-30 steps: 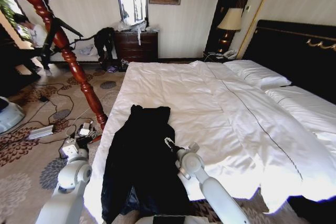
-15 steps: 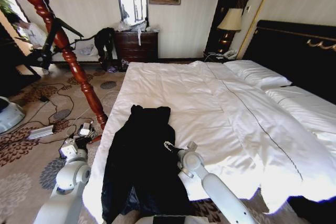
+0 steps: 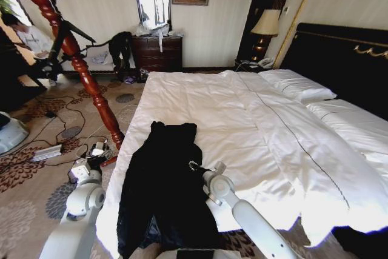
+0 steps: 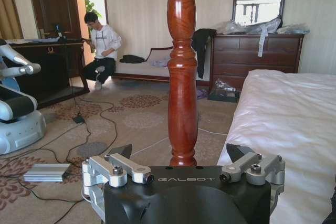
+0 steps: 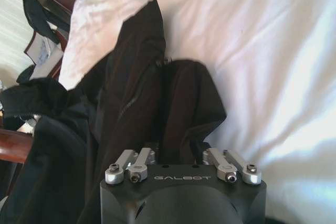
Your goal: Pick up the clothes from the bed and hang them on the clothes hanger.
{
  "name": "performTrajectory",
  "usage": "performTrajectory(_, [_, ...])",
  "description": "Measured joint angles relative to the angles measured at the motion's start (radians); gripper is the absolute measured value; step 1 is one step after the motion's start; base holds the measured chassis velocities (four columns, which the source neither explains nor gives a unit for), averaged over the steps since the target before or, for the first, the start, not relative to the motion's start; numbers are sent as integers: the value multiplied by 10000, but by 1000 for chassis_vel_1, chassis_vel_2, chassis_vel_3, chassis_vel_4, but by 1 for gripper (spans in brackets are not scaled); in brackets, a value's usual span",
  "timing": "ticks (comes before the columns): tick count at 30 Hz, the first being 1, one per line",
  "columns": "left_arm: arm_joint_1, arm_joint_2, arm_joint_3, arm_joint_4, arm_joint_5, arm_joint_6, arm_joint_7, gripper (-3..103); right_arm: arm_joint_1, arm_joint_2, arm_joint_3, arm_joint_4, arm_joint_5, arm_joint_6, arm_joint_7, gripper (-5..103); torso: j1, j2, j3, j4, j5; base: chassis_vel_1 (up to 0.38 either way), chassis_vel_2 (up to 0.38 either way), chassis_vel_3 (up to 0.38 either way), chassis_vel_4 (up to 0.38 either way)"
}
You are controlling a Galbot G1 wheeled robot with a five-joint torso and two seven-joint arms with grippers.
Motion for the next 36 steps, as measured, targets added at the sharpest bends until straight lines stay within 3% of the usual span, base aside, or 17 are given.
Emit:
performTrajectory(1, [-2,1,2,2,-1,0,-1,100,0,-79,32,54,-69,17,-25,36,0,0,0,0,0,0,0,0,0])
performTrajectory(7, [-18,-11,20,7,-4,5,-4,100,0,-588,270,250,-184,91,-98,9,0,0,0,-1,0,0,0,0,0])
performTrajectory(9, [-19,-20,20,7,-3,8,-6,100,1,-689,328,292,-178,107,-99,9,0,0,0,-1,-1,0,0,0,0])
performTrajectory(10, [-18,-28,20,7,-3,9,-7,100,4,-771,367,320,-179,116,-107,2,0,0,0,-1,-1,0,0,0,0])
performTrajectory(18, [63,-57,6,-58,-2,10,-11,100,99,-1074,417,249,-312,100,-155,0,0,1,0,0,0,0,0,0,0])
performTrajectory(21, [134,-44,-29,-119,1,11,-17,100,323,-1654,263,-87,-681,-413,-771,-3,0,0,0,-2,-2,0,0,0,0])
performTrajectory(23, [165,-39,-28,-150,5,11,-17,100,527,-2043,147,-281,-529,-535,-1516,8,0,0,0,-1,2,0,0,0,0])
performTrajectory(24, [165,-39,-28,-150,5,11,-17,100,527,-2043,147,-281,-529,-535,-1516,8,0,0,0,-1,2,0,0,0,0])
performTrajectory(25, [165,-35,-16,-150,10,11,-19,100,602,-2220,93,-380,-458,-507,-2018,8,0,0,0,2,1,0,0,0,0])
performTrajectory(26, [138,-30,47,-148,16,12,-20,100,734,-2539,-45,-656,-450,-220,-3214,13,0,0,-1,1,-3,0,0,0,0])
performTrajectory(27, [138,-30,47,-148,16,12,-20,100,734,-2539,-45,-656,-450,-220,-3214,13,0,0,-1,1,-3,0,0,0,0])
performTrajectory(29, [17,2,178,-105,19,16,-20,100,951,-2779,-198,-1171,-326,134,-4627,29,0,0,-1,-8,0,0,0,0,0])
performTrajectory(31, [13,5,186,-105,19,17,-15,100,1070,-2769,-248,-1320,-196,157,-4836,29,1,0,-1,-9,-1,0,0,0,0])
performTrajectory(34, [99,76,142,-151,19,18,-16,100,1649,-2499,-494,-1874,399,-32,-5022,46,0,0,0,4,0,0,0,0,0])
performTrajectory(36, [135,137,101,-175,10,18,-18,100,1865,-2379,-577,-2065,550,-157,-5005,51,0,0,0,6,-2,0,0,0,0])
